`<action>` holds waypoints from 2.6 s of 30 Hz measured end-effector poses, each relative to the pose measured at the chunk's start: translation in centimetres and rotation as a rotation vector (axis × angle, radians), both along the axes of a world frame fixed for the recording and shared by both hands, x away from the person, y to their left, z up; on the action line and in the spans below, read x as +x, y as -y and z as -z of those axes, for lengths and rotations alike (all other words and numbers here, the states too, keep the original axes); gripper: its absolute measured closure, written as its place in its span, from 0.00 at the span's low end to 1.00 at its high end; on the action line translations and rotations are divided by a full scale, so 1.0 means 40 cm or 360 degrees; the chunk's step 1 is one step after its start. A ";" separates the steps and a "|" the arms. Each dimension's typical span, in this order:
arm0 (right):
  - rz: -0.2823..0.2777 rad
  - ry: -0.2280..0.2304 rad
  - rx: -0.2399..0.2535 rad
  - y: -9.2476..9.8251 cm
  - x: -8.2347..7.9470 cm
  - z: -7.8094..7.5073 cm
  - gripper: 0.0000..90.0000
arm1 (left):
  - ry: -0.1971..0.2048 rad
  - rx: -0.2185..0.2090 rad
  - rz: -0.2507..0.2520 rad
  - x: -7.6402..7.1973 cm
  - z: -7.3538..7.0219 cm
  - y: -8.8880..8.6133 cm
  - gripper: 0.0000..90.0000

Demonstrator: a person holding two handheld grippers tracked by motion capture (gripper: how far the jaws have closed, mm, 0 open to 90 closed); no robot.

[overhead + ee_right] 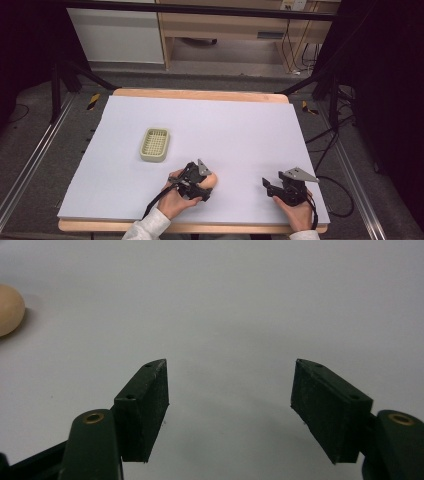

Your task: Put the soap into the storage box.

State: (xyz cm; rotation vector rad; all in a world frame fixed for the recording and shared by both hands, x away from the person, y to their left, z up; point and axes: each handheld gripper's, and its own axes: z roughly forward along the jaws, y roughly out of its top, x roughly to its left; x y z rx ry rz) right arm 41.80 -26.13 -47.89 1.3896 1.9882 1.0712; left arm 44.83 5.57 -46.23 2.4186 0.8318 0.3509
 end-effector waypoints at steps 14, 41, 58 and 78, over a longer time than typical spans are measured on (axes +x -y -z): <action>0.0001 0.0002 0.0008 0.002 -0.003 -0.002 0.34 | 0.0017 -0.0061 -0.0002 -0.016 -0.050 -0.025 0.35; 0.0000 0.0015 0.0005 0.003 -0.007 -0.003 0.34 | 0.0087 -0.0120 -0.0136 -0.013 -0.113 -0.135 0.35; 0.0002 0.0020 -0.0001 0.004 -0.007 -0.002 0.34 | 0.0146 -0.0164 -0.0253 0.000 -0.151 -0.206 0.35; 0.0001 0.0010 0.0013 0.001 -0.008 -0.003 0.34 | 0.0185 -0.0188 -0.0431 0.034 -0.165 -0.270 0.35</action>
